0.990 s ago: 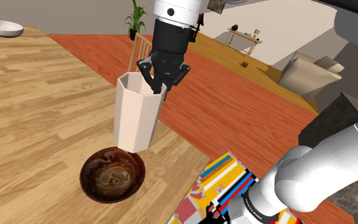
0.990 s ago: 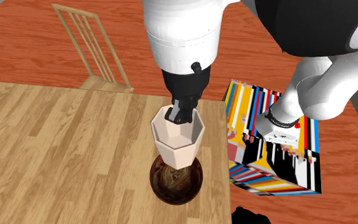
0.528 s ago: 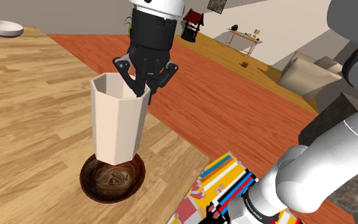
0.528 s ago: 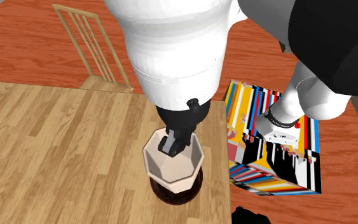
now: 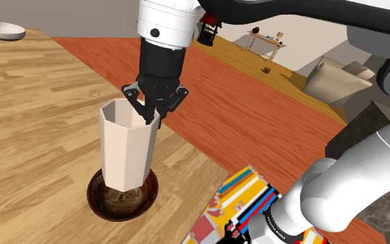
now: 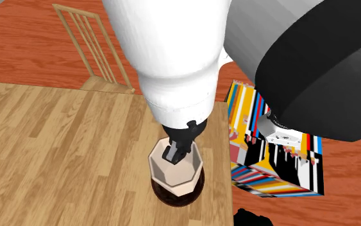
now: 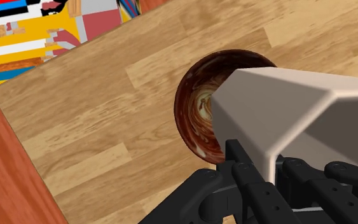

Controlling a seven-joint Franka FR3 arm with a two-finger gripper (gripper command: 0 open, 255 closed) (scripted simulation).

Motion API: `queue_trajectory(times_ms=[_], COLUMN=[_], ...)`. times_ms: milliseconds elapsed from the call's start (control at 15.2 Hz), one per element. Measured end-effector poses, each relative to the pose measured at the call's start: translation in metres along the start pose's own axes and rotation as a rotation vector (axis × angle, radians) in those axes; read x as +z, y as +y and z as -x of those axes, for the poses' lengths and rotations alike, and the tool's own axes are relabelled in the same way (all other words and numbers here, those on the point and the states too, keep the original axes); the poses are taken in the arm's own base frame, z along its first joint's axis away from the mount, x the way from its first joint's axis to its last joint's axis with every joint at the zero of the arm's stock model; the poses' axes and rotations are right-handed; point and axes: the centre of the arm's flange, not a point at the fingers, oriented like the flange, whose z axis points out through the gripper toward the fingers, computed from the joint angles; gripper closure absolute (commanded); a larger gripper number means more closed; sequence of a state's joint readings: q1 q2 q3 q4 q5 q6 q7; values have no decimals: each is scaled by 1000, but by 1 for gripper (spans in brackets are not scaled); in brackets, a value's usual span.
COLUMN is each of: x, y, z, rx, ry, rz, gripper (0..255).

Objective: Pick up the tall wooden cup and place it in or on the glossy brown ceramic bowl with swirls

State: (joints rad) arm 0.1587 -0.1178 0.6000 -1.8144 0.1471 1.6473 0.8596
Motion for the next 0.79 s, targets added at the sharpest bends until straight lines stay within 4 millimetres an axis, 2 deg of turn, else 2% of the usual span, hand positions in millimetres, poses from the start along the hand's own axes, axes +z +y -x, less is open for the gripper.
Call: queue_trajectory(times_ms=[792], x=[62], y=[-2], z=[-7], rx=[0], ry=[0], rz=[0], gripper=[255])
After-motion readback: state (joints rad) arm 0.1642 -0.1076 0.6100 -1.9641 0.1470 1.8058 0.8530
